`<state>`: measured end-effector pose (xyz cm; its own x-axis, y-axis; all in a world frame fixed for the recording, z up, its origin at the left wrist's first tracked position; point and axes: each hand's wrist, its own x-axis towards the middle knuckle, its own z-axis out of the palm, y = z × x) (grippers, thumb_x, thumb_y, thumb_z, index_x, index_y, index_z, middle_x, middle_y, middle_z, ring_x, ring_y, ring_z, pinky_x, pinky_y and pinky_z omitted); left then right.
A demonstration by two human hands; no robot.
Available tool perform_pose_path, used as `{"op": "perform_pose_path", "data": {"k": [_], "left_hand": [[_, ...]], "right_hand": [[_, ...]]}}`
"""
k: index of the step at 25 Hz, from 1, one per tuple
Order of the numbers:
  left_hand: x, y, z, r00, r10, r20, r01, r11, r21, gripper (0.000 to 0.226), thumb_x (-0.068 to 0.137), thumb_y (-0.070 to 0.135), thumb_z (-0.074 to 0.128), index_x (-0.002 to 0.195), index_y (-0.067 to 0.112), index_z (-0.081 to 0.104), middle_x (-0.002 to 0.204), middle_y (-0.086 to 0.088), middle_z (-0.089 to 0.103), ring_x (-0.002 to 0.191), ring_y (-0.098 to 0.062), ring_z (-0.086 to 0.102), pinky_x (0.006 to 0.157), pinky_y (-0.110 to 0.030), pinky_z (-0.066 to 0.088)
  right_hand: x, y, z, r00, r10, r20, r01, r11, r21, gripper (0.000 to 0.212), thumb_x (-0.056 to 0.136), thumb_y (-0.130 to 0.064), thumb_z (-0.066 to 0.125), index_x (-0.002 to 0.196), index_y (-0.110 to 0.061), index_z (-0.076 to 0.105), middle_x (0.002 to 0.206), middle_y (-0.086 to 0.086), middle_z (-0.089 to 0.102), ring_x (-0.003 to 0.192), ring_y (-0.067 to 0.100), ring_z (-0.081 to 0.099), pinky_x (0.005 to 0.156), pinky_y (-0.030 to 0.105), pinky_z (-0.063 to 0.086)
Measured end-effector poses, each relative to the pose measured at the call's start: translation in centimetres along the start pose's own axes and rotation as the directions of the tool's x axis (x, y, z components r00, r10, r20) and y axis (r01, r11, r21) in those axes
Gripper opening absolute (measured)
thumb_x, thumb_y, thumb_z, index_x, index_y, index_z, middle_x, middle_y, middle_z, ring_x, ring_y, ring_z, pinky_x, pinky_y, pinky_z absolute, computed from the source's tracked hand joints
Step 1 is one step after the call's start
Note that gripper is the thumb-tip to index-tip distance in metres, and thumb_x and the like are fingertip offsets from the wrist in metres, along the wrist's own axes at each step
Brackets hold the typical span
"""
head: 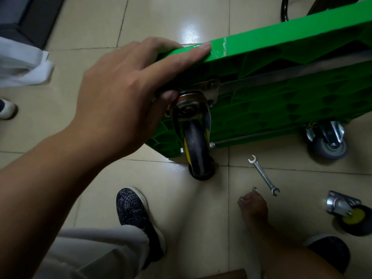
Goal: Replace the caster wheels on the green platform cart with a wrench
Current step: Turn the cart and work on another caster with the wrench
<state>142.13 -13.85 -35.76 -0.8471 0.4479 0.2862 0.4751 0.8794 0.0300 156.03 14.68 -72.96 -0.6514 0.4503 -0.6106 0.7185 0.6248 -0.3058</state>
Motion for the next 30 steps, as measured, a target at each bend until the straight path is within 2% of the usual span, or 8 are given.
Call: {"op": "perform_pose_path", "data": {"k": [3,6,10,12,17,21,26,30], "left_hand": [[0.1,0.0,0.0,1.000,0.012,-0.004,-0.012,1.000,-0.006,0.061,0.097,0.023,0.055,0.154,0.036,0.039,0.141,-0.004,0.054,0.116,-0.035,0.056,0.080,-0.052,0.048],[0.2,-0.1,-0.1,1.000,0.010,-0.017,-0.010,1.000,-0.009,0.062,0.096,0.025,0.054,0.154,0.038,0.037,0.141,-0.003,0.054,0.115,-0.034,0.055,0.079,-0.048,0.047],[0.5,0.0,0.0,0.999,0.006,-0.040,-0.007,1.000,-0.024,0.066,0.091,0.021,0.060,0.152,0.038,0.041,0.137,-0.005,0.057,0.109,-0.035,0.057,0.076,-0.041,0.043],[0.6,-0.1,0.1,0.998,0.020,-0.055,-0.022,0.999,-0.041,0.069,0.088,0.018,0.065,0.151,0.037,0.044,0.134,-0.008,0.058,0.106,-0.036,0.057,0.076,-0.041,0.044],[0.7,-0.2,0.1,0.996,0.037,-0.076,-0.043,0.996,-0.077,0.075,0.081,0.017,0.068,0.150,0.035,0.046,0.131,-0.010,0.060,0.106,-0.036,0.059,0.077,-0.045,0.049],[0.5,-0.2,0.0,0.994,0.063,-0.092,-0.077,0.983,-0.167,0.073,0.076,0.006,0.068,0.145,0.028,0.055,0.131,-0.011,0.062,0.108,-0.036,0.060,0.080,-0.045,0.051],[-0.3,-0.3,-0.8,0.997,0.010,-0.078,-0.028,0.970,-0.240,0.070,0.079,-0.001,0.069,0.142,0.028,0.058,0.141,-0.009,0.058,0.121,-0.034,0.056,0.093,-0.043,0.046],[-0.7,-0.8,-1.3,0.999,0.013,-0.041,-0.024,0.958,-0.285,0.073,0.080,-0.004,0.064,0.144,0.031,0.056,0.148,-0.006,0.053,0.129,-0.031,0.050,0.098,-0.042,0.043]], "right_hand": [[-0.7,-0.6,-1.2,1.000,-0.001,-0.023,0.003,0.997,0.081,0.016,0.077,-0.017,0.079,0.081,-0.010,0.065,0.085,0.012,0.070,0.085,0.036,0.067,0.075,0.042,0.057],[-1.3,-2.5,-4.5,0.977,-0.001,-0.215,0.043,0.981,0.188,0.012,0.084,-0.016,0.074,0.089,-0.007,0.067,0.090,0.018,0.071,0.087,0.040,0.068,0.078,0.043,0.055],[-3.4,-9.1,-11.4,0.953,0.012,-0.303,0.118,0.906,0.407,0.007,0.091,-0.012,0.061,0.084,-0.012,0.062,0.073,0.004,0.060,0.071,0.028,0.060,0.065,0.026,0.041],[-5.2,-13.2,-14.7,0.940,-0.120,-0.319,0.254,0.869,0.424,0.007,0.094,-0.012,0.062,0.087,-0.010,0.062,0.070,-0.002,0.057,0.065,0.017,0.055,0.064,0.023,0.035],[-13.8,-21.0,-19.3,0.861,-0.482,-0.161,0.471,0.637,0.610,0.019,0.096,-0.036,0.065,0.092,-0.018,0.069,0.085,-0.001,0.074,0.079,0.013,0.070,0.072,0.028,0.056],[-19.2,-23.2,-19.0,0.796,-0.605,-0.007,0.496,0.647,0.579,0.044,0.077,-0.059,0.075,0.107,-0.029,0.062,0.099,-0.006,0.072,0.090,0.012,0.069,0.083,0.033,0.057],[-19.8,-25.1,-17.3,0.844,-0.527,-0.102,0.524,0.766,0.373,0.053,0.082,-0.041,0.079,0.120,-0.016,0.052,0.115,0.002,0.066,0.106,0.024,0.064,0.088,0.036,0.052],[-20.8,-25.2,-17.5,0.857,-0.498,-0.131,0.514,0.835,0.196,0.049,0.083,-0.041,0.074,0.117,-0.014,0.052,0.111,0.005,0.065,0.100,0.029,0.065,0.082,0.035,0.054]]}}
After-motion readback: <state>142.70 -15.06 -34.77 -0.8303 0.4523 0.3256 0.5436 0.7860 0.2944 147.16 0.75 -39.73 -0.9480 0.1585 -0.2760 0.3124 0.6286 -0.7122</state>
